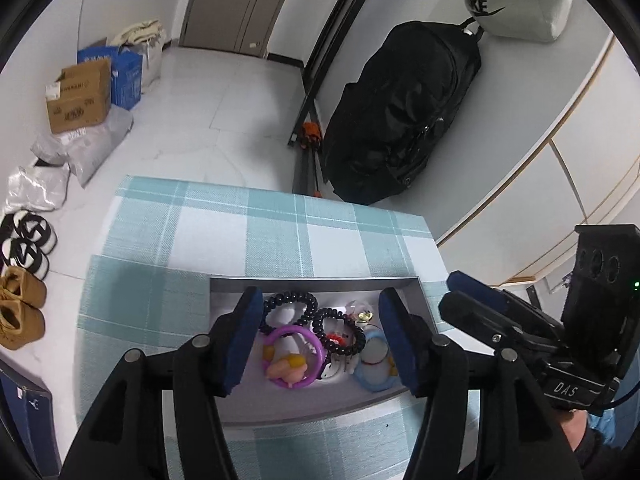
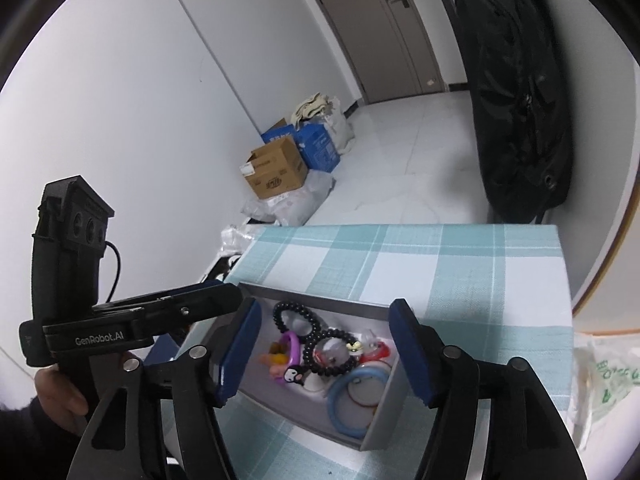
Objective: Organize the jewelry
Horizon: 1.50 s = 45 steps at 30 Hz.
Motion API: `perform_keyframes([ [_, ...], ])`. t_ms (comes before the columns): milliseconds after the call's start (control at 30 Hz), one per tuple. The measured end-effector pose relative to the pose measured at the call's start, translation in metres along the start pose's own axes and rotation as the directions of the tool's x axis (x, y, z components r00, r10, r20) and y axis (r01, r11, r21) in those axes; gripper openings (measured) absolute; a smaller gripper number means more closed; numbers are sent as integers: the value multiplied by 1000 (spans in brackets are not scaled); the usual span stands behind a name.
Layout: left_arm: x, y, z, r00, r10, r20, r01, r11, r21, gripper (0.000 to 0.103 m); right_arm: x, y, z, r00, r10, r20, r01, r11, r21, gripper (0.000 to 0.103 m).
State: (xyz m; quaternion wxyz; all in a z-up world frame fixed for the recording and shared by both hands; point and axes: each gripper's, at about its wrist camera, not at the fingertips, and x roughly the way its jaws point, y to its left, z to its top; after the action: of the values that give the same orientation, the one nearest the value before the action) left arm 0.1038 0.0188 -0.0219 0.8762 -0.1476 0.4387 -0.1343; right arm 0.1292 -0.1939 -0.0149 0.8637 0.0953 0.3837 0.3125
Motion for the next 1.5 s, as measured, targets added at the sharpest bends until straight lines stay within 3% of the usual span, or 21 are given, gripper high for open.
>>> perform_keyframes([
  [333,-23,-4,-14,993,81,85,-85,995,45,62,-25,19,-11,997,-16,75,18,999,-35,82],
  [700,-49,-12,-34,970,134,204,-155,983,94,75,-42,36,-26,991,-46,126,58,994,-91,103],
  [1033,-60,-12,-50,957,179,226,-201,977,77,80,-49,48,-41,990,-77,121,94,986,-140,103],
  [1500,-70,-16,-60,943,209,260,-235,969,73,80,-58,47,-52,987,-91,131,104,990,-100,103],
])
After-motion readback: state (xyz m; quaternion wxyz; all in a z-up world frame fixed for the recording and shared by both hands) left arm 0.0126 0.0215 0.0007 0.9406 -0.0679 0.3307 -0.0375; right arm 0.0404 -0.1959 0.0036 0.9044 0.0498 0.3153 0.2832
